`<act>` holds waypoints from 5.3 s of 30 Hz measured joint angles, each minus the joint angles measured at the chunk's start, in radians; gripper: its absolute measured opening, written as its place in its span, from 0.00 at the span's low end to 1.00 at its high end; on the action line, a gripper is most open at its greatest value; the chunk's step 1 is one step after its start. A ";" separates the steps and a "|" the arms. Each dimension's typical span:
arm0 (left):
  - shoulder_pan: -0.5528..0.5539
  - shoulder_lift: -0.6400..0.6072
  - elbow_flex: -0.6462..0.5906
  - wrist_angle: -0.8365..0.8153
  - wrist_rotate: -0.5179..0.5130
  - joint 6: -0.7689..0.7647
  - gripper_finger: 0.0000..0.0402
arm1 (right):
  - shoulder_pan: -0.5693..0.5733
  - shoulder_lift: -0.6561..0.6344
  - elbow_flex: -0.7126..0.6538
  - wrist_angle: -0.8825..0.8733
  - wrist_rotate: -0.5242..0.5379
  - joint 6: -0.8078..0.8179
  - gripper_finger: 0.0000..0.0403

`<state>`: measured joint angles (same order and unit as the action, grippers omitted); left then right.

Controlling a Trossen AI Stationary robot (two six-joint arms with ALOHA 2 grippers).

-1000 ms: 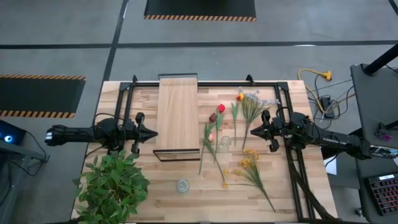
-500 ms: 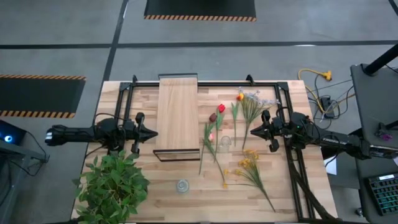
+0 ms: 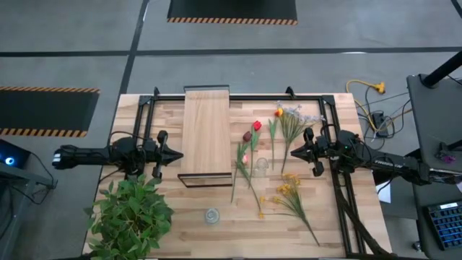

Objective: Pick and place flowers into a vace then onto a shelf

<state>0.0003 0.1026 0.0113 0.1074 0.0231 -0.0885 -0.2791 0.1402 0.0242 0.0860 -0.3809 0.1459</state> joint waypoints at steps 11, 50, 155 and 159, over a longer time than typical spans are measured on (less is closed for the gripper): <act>0.000 0.000 0.000 0.000 0.000 0.000 0.00 | 0.000 0.000 0.000 0.000 0.000 0.000 0.07; 0.000 0.000 0.000 0.000 0.000 0.000 0.00 | 0.000 0.001 0.000 0.000 0.000 0.000 0.07; 0.000 0.001 0.000 0.016 -0.005 0.139 0.00 | 0.000 0.832 0.586 -0.735 0.721 0.826 0.55; 0.000 0.002 0.000 0.016 -0.005 0.139 0.00 | 0.000 0.936 0.581 -0.732 0.721 0.879 0.56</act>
<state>0.0006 0.1043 0.0113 0.1230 0.0185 0.0509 -0.2794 1.0759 0.6056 -0.6463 0.3405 1.0246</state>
